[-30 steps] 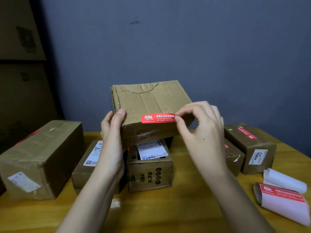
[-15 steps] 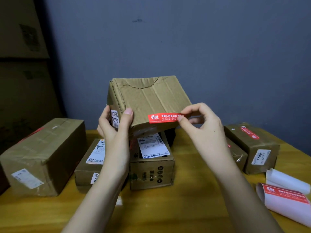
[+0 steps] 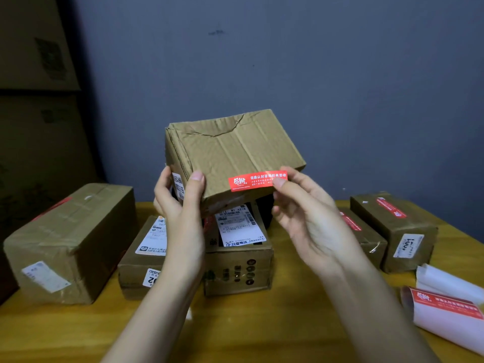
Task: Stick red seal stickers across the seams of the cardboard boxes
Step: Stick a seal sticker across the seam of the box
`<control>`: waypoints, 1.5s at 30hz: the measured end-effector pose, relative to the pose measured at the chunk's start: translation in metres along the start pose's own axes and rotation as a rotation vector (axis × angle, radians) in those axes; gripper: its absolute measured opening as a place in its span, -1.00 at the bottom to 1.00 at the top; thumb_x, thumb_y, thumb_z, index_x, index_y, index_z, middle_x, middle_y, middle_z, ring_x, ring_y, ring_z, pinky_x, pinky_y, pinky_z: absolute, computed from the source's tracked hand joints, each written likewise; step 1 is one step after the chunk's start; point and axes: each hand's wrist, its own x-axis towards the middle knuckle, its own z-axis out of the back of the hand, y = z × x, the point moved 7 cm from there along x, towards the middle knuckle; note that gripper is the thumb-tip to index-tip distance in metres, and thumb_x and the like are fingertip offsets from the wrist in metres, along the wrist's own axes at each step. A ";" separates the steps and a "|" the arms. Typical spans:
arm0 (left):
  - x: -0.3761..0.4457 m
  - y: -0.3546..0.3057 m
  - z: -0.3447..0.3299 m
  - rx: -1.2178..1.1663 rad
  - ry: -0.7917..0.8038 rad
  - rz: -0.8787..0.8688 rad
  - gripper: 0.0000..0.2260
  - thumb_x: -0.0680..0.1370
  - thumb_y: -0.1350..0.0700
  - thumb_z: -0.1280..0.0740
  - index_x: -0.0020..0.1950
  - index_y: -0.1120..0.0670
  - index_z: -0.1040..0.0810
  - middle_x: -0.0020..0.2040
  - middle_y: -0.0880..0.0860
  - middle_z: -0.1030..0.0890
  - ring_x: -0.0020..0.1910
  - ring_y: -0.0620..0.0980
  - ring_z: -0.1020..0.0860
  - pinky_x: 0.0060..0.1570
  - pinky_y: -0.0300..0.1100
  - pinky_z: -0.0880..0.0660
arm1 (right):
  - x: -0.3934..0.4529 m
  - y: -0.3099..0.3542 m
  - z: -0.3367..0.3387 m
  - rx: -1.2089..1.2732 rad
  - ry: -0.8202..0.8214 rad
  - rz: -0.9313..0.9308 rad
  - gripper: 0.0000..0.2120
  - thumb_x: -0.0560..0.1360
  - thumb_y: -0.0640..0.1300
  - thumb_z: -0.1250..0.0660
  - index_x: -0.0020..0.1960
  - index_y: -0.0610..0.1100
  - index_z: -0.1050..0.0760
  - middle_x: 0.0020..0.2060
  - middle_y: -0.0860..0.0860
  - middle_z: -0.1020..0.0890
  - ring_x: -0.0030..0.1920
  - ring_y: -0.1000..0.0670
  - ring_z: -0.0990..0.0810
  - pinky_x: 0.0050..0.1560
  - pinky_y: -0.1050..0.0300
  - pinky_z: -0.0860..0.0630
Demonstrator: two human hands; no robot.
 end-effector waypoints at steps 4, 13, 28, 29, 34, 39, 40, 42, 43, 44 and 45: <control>-0.002 -0.002 -0.001 0.007 -0.005 -0.007 -0.24 0.24 -0.33 -0.32 0.41 -0.21 -0.24 0.40 -0.08 -0.26 0.32 -0.10 -0.39 0.31 0.00 -0.41 | 0.000 -0.014 0.000 0.191 -0.064 -0.106 -0.88 0.49 -0.26 -0.34 -0.09 -0.05 -0.56 -0.32 0.07 -0.61 -0.28 0.15 -0.52 -0.29 0.32 -0.45; -0.007 -0.008 -0.004 0.032 -0.010 -0.032 -0.26 0.29 -0.29 -0.34 0.42 -0.17 -0.21 0.41 -0.09 -0.20 0.35 -0.16 -0.33 0.39 -0.03 -0.31 | -0.013 0.016 0.000 -0.266 -0.125 0.371 -0.91 0.49 -0.25 -0.37 -0.06 -0.09 -0.57 -0.24 0.17 -0.66 -0.19 0.24 -0.61 -0.21 0.38 -0.47; -0.011 -0.007 -0.006 0.063 0.013 -0.038 -0.28 0.22 -0.34 -0.34 0.34 -0.26 -0.21 0.40 -0.11 -0.17 0.38 -0.09 -0.34 0.37 0.04 -0.34 | -0.029 0.034 -0.003 -0.935 -0.286 0.998 -0.82 0.58 0.00 -0.21 0.05 -0.10 -0.46 -0.14 0.10 -0.60 -0.12 0.14 -0.59 -0.18 0.38 -0.48; -0.011 -0.007 -0.006 0.064 0.012 -0.041 -0.28 0.22 -0.34 -0.34 0.33 -0.26 -0.22 0.39 -0.11 -0.17 0.37 -0.09 -0.34 0.37 0.03 -0.34 | -0.030 0.034 -0.005 -0.964 -0.289 1.024 -0.81 0.59 -0.01 -0.19 0.05 -0.12 -0.46 -0.15 0.10 -0.60 -0.13 0.13 -0.58 -0.19 0.37 -0.47; -0.011 -0.009 -0.006 0.071 0.015 -0.055 -0.28 0.21 -0.33 -0.34 0.32 -0.25 -0.22 0.39 -0.05 -0.19 0.37 -0.10 -0.34 0.38 0.01 -0.33 | -0.033 0.037 -0.008 -1.031 -0.283 1.108 -0.81 0.60 -0.05 -0.18 0.04 -0.17 -0.44 -0.17 0.12 -0.54 -0.10 0.11 -0.56 -0.19 0.42 -0.42; -0.013 -0.011 -0.007 0.086 0.014 -0.064 -0.22 0.20 -0.33 -0.34 0.38 -0.20 -0.20 0.37 -0.09 -0.19 0.36 -0.12 -0.34 0.37 0.00 -0.35 | -0.033 0.038 -0.007 -1.014 -0.278 1.128 -0.82 0.61 -0.07 -0.17 0.05 -0.18 -0.41 -0.18 0.11 -0.54 -0.12 0.11 -0.57 -0.25 0.39 -0.45; -0.012 -0.011 -0.006 0.085 0.014 -0.063 -0.22 0.21 -0.33 -0.34 0.38 -0.21 -0.21 0.37 -0.10 -0.19 0.36 -0.12 -0.34 0.36 0.00 -0.35 | -0.033 0.038 -0.007 -1.012 -0.277 1.133 -0.83 0.61 -0.07 -0.16 0.05 -0.17 -0.40 -0.18 0.11 -0.54 -0.13 0.11 -0.57 -0.27 0.38 -0.45; -0.011 -0.011 -0.006 0.083 0.014 -0.062 -0.24 0.22 -0.34 -0.34 0.37 -0.22 -0.21 0.37 -0.12 -0.18 0.36 -0.11 -0.34 0.36 0.01 -0.36 | -0.034 0.036 -0.008 -1.008 -0.273 1.142 -0.87 0.61 -0.06 -0.15 0.06 -0.12 -0.36 -0.19 0.11 -0.54 -0.15 0.11 -0.58 -0.30 0.38 -0.45; -0.011 -0.011 -0.006 0.085 0.014 -0.061 -0.25 0.22 -0.33 -0.34 0.37 -0.22 -0.21 0.37 -0.13 -0.18 0.36 -0.12 -0.34 0.36 0.01 -0.35 | -0.034 0.036 -0.009 -1.006 -0.271 1.143 -0.88 0.62 -0.04 -0.14 0.07 -0.09 -0.34 -0.19 0.11 -0.55 -0.16 0.12 -0.58 -0.31 0.40 -0.45; -0.012 -0.012 -0.006 0.089 0.015 -0.062 -0.25 0.24 -0.32 -0.35 0.37 -0.22 -0.20 0.37 -0.13 -0.18 0.36 -0.12 -0.34 0.37 0.00 -0.35 | -0.035 0.036 -0.009 -1.004 -0.268 1.142 -0.89 0.62 -0.03 -0.13 0.07 -0.06 -0.32 -0.19 0.11 -0.55 -0.19 0.13 -0.60 -0.31 0.40 -0.45; -0.012 -0.012 -0.006 0.094 0.015 -0.063 -0.26 0.26 -0.30 -0.36 0.39 -0.20 -0.20 0.37 -0.12 -0.18 0.35 -0.13 -0.34 0.37 -0.01 -0.34 | -0.035 0.036 -0.009 -1.003 -0.264 1.138 -0.89 0.62 -0.02 -0.13 0.07 -0.04 -0.31 -0.19 0.11 -0.56 -0.22 0.15 -0.61 -0.32 0.40 -0.47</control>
